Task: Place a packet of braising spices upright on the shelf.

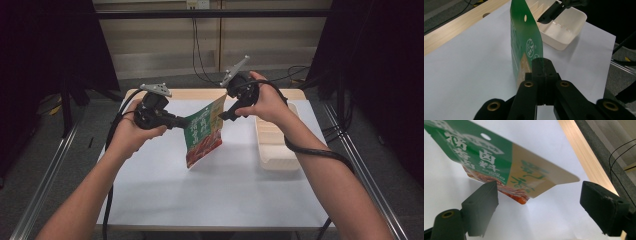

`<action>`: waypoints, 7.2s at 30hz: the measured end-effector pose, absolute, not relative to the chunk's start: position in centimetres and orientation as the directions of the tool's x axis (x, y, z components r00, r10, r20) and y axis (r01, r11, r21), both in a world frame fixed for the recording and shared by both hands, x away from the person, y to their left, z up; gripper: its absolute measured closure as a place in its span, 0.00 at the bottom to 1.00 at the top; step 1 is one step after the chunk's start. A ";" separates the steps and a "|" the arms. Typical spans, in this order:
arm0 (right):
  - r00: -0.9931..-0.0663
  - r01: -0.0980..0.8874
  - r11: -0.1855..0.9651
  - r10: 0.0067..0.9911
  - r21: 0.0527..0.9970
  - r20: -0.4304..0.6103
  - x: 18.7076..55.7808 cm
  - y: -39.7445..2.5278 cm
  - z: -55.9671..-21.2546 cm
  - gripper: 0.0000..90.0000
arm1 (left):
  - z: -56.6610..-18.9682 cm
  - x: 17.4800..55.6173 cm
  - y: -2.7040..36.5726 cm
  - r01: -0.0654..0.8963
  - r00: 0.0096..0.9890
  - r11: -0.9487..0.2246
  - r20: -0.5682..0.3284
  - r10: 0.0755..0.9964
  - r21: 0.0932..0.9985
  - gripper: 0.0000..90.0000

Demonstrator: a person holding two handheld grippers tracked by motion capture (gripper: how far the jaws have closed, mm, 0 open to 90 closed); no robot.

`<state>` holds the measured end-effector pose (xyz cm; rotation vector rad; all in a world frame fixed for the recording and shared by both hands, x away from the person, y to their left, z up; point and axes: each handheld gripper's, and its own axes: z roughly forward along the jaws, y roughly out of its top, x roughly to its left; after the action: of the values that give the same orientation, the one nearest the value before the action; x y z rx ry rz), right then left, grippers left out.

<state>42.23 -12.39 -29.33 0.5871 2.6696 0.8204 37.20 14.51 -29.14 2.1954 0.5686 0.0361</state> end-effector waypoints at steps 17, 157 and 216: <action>-0.891 0.246 0.790 0.412 0.561 -0.190 42.4 -11.3 -28.1 0.17 | -29.2 36.9 14.4 0.383 0.900 -0.543 -0.170 0.401 0.747 1.00; -0.873 0.475 0.858 0.487 0.195 -0.016 42.0 -14.1 -20.9 1.00 | -39.1 36.1 18.2 0.515 0.763 -0.413 -0.182 0.620 0.751 0.07; -0.787 0.604 0.780 0.617 0.162 -0.034 40.9 -22.3 -20.5 1.00 | -40.0 36.1 17.6 0.526 0.764 -0.430 -0.186 0.618 0.733 0.07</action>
<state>40.91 -22.30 -20.45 0.9907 2.8827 0.2185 36.07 17.60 -40.03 2.1226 0.8525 0.1390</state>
